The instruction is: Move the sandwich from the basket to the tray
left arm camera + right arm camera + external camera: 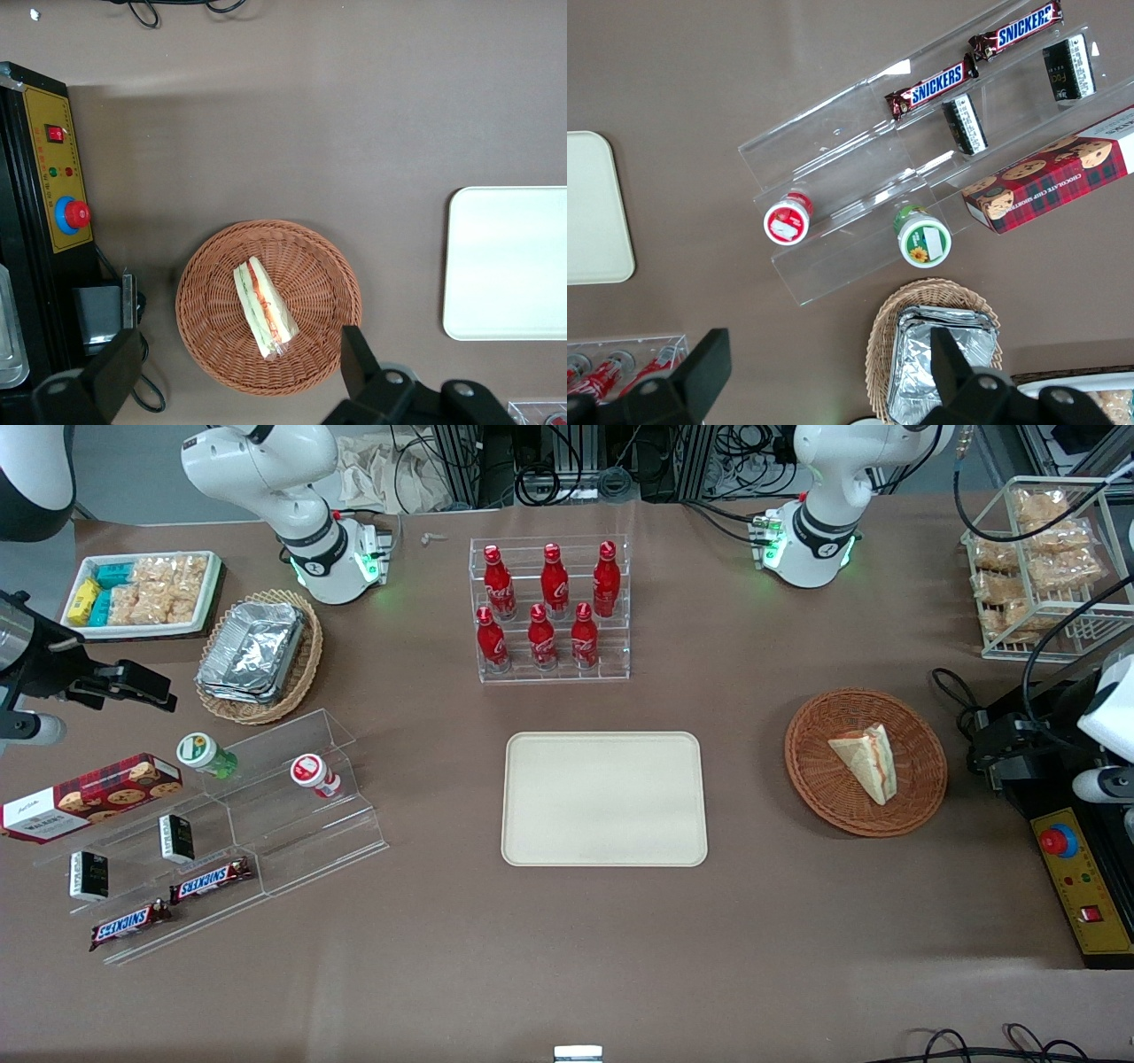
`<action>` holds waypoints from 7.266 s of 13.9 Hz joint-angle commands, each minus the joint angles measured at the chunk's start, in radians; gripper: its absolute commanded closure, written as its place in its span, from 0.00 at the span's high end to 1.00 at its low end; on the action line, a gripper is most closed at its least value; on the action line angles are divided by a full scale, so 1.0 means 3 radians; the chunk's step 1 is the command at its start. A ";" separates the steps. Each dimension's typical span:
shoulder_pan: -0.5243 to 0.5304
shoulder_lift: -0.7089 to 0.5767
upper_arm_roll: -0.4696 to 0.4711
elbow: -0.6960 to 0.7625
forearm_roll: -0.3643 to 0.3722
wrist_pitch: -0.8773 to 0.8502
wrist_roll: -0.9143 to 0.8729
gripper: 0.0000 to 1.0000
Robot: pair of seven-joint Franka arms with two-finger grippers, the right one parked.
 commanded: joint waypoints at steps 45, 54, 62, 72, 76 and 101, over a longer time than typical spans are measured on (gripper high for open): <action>0.0125 -0.0252 0.0036 -0.2854 -0.0045 0.1843 -0.1191 1.00; 0.0084 -0.0232 0.0026 -0.3182 -0.0050 0.2319 -0.1610 0.90; 0.0079 -0.0324 -0.0025 -0.3146 -0.0025 0.2202 -0.1651 0.00; 0.0069 -0.0299 -0.0040 -0.0909 -0.0060 -0.0082 -0.1080 0.00; 0.0069 -0.0217 -0.0040 -0.0319 -0.0050 -0.0472 -0.0690 0.00; -0.1491 0.1440 -0.0393 -0.0338 -0.0101 0.0826 -0.1922 0.00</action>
